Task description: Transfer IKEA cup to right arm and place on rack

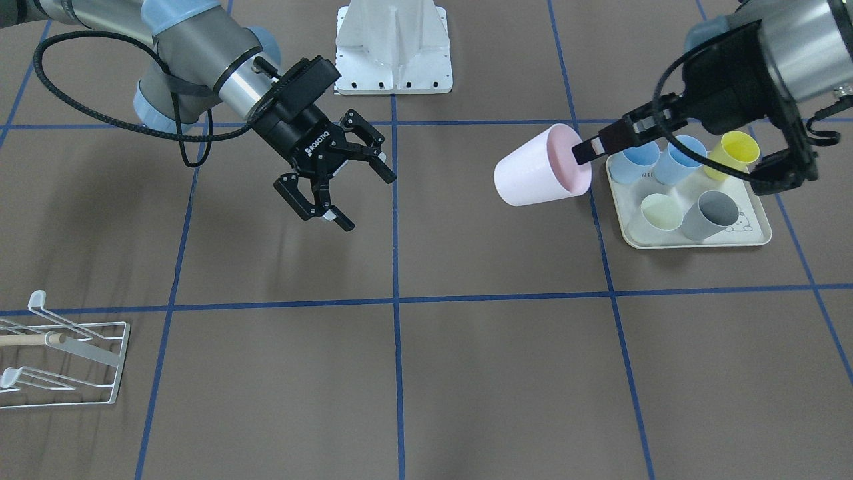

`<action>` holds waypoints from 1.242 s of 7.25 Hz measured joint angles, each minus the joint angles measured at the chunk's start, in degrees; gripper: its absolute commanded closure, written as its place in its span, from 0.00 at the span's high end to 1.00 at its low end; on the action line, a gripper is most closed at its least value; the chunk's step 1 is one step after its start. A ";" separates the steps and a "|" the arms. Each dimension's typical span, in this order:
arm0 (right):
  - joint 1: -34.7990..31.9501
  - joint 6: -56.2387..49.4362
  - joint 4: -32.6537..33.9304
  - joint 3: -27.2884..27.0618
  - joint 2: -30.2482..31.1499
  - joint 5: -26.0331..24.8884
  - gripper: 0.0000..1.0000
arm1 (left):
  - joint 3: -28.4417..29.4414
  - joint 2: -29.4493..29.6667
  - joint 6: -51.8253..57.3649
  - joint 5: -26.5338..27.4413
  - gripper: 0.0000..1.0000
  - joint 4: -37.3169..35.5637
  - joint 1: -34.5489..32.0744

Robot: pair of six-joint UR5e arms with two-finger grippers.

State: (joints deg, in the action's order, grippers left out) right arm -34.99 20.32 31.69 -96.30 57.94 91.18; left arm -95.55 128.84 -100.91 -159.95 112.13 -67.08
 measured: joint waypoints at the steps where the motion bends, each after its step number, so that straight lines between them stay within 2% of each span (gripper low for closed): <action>1: 1.64 -0.56 -0.53 -0.03 -0.86 -2.30 0.98 | 0.00 1.61 -2.45 2.07 0.00 0.07 1.83; 4: 6.03 -1.49 -2.46 -0.12 -2.86 -10.40 0.98 | 0.00 3.87 -5.04 5.98 0.00 0.13 5.55; 9: 6.64 -4.07 -4.17 -0.33 -3.13 -14.05 0.96 | 0.00 3.99 -4.95 6.32 0.00 0.19 9.12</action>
State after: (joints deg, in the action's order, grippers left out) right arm -28.35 16.25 27.52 -96.63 54.81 77.13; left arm -95.55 132.83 -105.86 -153.63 112.32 -57.96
